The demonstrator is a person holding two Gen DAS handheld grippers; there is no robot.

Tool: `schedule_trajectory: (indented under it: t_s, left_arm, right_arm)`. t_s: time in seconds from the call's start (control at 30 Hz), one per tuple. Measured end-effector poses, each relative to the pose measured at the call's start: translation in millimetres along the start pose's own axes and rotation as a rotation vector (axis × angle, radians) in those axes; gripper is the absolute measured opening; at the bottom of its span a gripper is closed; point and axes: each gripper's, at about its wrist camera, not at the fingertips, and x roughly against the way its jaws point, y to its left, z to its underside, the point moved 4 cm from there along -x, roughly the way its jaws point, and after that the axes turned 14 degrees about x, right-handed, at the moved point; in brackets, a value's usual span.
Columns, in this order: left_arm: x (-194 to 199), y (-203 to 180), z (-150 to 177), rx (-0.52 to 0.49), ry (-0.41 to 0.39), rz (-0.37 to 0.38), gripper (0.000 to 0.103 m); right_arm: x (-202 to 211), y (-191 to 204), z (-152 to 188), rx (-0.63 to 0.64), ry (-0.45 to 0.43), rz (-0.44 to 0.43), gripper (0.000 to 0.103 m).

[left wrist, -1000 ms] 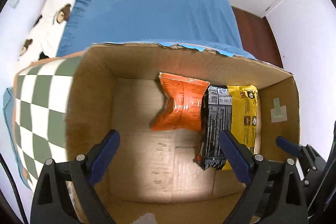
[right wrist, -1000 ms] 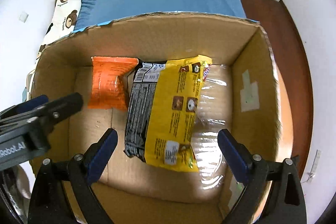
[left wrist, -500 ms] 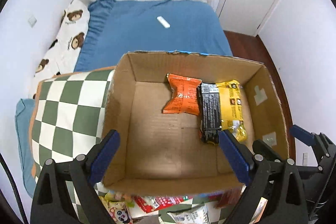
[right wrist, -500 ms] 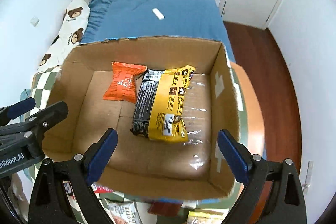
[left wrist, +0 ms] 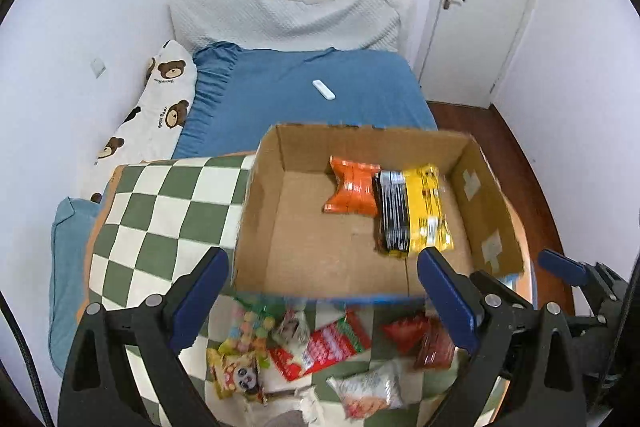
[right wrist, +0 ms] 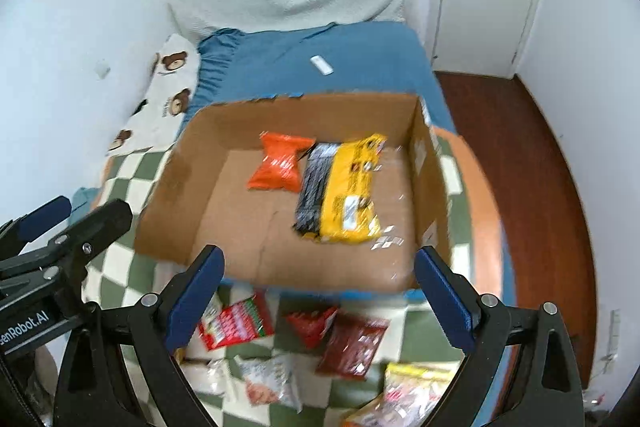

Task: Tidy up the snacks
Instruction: 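Grasp the white wafer pack with the left tool while the right tool grasps the panda seed bag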

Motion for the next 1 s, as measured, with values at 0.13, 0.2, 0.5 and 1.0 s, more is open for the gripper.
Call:
schedule_trajectory:
  t_s: [0.13, 0.2, 0.5, 1.0]
  left_arm:
    - [-7, 17, 37, -0.052, 0.063, -0.02, 0.097]
    - [-16, 28, 59, -0.095, 0.113, -0.037, 0.097]
    - [-80, 56, 171, -0.503, 0.353, -0.147, 0.097]
    - [-138, 81, 247, -0.585, 0.617, -0.189, 0.054]
  right_arm:
    - [-15, 10, 44, -0.044, 0.077, -0.084, 0.098]
    - [-30, 16, 70, -0.079, 0.127, -0.122, 0.098]
    - [-57, 16, 197, -0.275, 0.306, -0.067, 0.098]
    - [-83, 8, 307, -0.439, 0.433, 0.023, 0.062]
